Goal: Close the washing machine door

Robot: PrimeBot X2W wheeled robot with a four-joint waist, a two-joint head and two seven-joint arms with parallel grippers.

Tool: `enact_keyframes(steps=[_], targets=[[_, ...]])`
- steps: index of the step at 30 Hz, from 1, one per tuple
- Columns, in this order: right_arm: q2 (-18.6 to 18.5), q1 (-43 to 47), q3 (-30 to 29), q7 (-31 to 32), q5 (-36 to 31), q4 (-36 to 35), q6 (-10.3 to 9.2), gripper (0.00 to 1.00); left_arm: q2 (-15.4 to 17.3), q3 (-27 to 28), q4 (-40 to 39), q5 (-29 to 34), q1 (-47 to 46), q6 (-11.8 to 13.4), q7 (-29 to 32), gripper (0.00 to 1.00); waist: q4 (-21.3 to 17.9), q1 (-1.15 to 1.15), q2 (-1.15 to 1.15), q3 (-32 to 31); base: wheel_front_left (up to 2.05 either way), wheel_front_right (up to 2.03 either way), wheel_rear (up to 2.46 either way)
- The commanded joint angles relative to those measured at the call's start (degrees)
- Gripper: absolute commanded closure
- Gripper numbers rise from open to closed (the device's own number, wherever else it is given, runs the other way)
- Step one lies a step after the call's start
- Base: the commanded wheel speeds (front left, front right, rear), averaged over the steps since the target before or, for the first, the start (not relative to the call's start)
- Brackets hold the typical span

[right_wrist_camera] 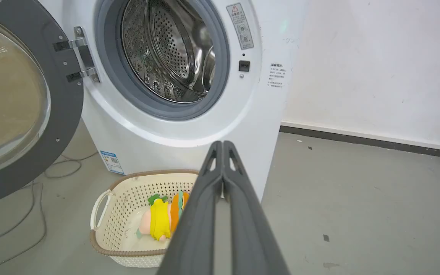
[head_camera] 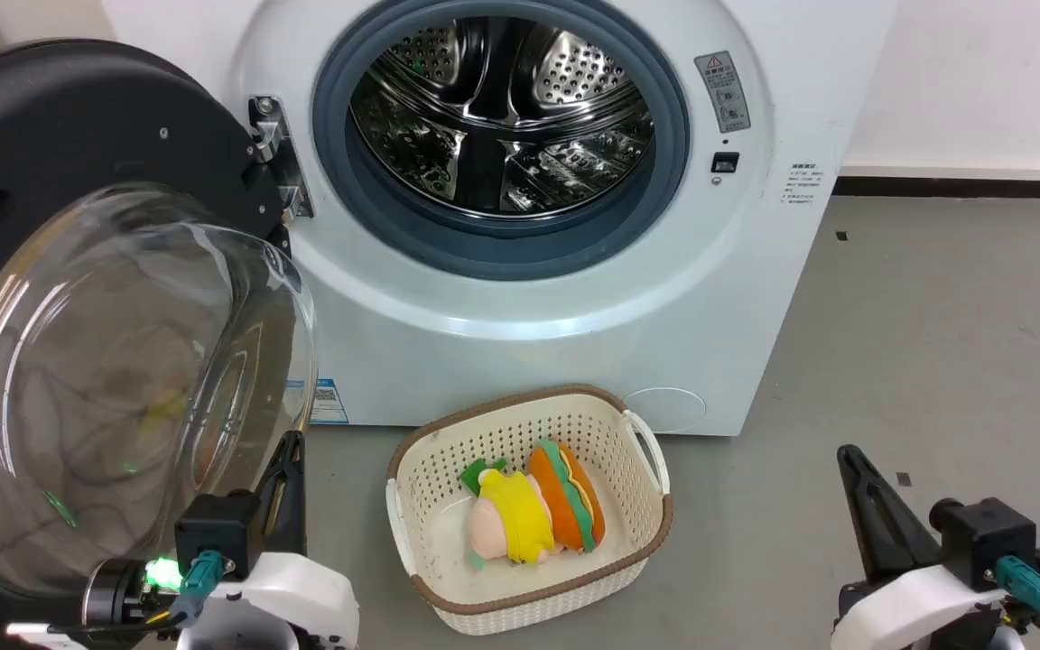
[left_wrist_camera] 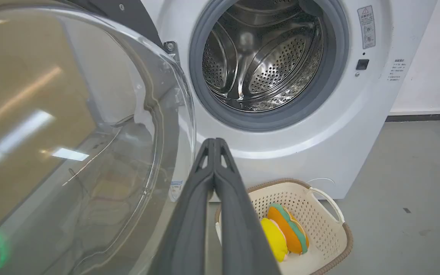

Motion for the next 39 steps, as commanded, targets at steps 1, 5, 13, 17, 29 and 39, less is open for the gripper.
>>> enact_keyframes(steps=[1,5,13,17,29,39], targets=[[0.17,-0.63,0.16,0.39,-0.34,-0.39,0.04,1.00,-0.08,0.24,-0.32,0.25,0.79,-0.13,0.33,1.00,-0.01,0.00,0.00,0.00,0.00,0.00,0.00],[0.18,-0.68,0.33,0.86,-0.79,-0.53,0.04,1.00,-0.08,0.38,-0.58,0.36,0.87,-0.19,0.80,1.00,-0.09,0.00,0.00,0.00,0.00,0.00,0.00],[0.19,-0.79,0.67,1.80,-1.69,-0.79,0.04,1.00,-0.09,0.65,-1.09,0.59,1.01,-0.31,1.73,1.00,-0.25,0.00,0.00,0.00,0.00,0.00,0.00],[0.19,-0.82,0.75,2.02,-1.90,-0.85,0.05,1.00,-0.09,0.71,-1.20,0.64,1.05,-0.34,1.95,1.00,-0.29,0.00,0.00,0.00,0.00,0.00,0.00],[0.19,-0.82,0.75,2.02,-1.90,-0.85,0.05,1.00,-0.09,0.71,-1.20,0.64,1.05,-0.34,1.95,1.00,-0.29,0.00,0.00,0.00,0.00,0.00,0.00],[0.19,-0.82,0.75,2.02,-1.90,-0.85,0.05,1.00,-0.09,0.71,-1.20,0.64,1.05,-0.34,1.95,1.00,-0.29,0.00,0.00,0.00,0.00,0.00,0.00]])
